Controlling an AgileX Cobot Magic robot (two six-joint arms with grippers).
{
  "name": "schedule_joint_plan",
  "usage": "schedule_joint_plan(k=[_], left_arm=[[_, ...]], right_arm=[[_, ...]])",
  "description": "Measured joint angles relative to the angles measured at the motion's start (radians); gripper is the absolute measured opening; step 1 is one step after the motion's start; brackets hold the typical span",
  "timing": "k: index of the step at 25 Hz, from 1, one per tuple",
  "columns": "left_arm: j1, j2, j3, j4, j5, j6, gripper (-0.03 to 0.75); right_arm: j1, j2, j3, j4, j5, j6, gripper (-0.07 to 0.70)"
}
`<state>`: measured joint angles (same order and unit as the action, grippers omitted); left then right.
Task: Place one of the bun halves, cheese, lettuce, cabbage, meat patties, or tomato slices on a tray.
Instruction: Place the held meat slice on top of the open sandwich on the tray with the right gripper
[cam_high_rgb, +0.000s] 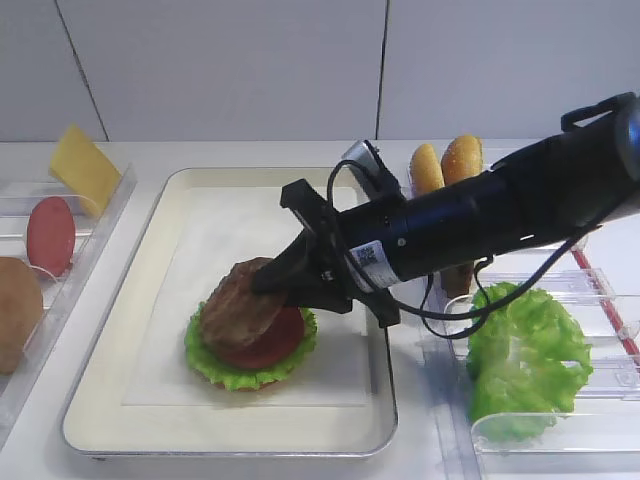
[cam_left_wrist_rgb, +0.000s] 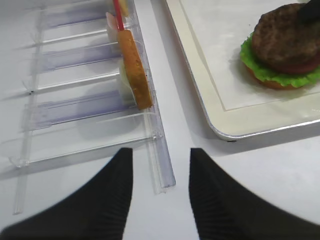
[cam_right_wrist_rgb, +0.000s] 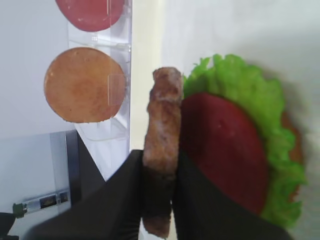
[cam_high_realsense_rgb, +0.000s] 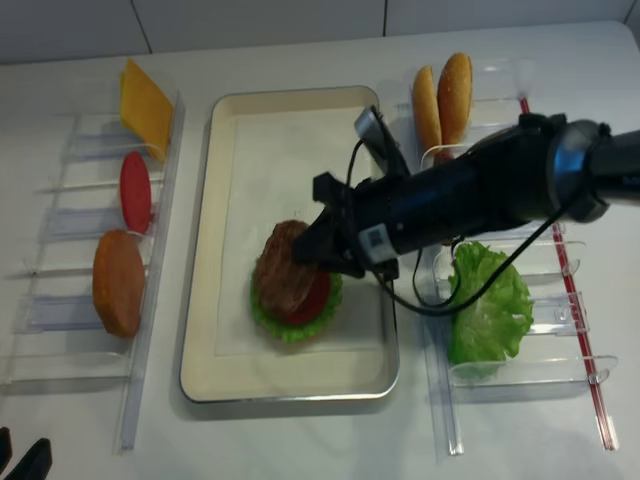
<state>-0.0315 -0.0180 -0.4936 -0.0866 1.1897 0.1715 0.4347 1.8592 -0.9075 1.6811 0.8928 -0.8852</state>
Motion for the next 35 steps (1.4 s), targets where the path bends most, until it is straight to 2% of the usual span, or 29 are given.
schedule_joint_plan(k=[5, 21, 24, 29, 35], left_arm=[[0.000, 0.000, 0.000, 0.000, 0.000, 0.000, 0.254], [0.000, 0.000, 0.000, 0.000, 0.000, 0.000, 0.254], [0.000, 0.000, 0.000, 0.000, 0.000, -0.001, 0.254], [0.000, 0.000, 0.000, 0.000, 0.000, -0.001, 0.254], [0.000, 0.000, 0.000, 0.000, 0.000, -0.001, 0.254]], right_arm=[[-0.025, 0.000, 0.000, -0.021, 0.002, 0.021, 0.171], [-0.025, 0.000, 0.000, -0.113, -0.013, 0.061, 0.167], [-0.025, 0.000, 0.000, -0.127, -0.015, 0.063, 0.217], [-0.025, 0.000, 0.000, -0.136, -0.012, 0.069, 0.384], [-0.025, 0.000, -0.030, -0.180, 0.002, 0.115, 0.432]])
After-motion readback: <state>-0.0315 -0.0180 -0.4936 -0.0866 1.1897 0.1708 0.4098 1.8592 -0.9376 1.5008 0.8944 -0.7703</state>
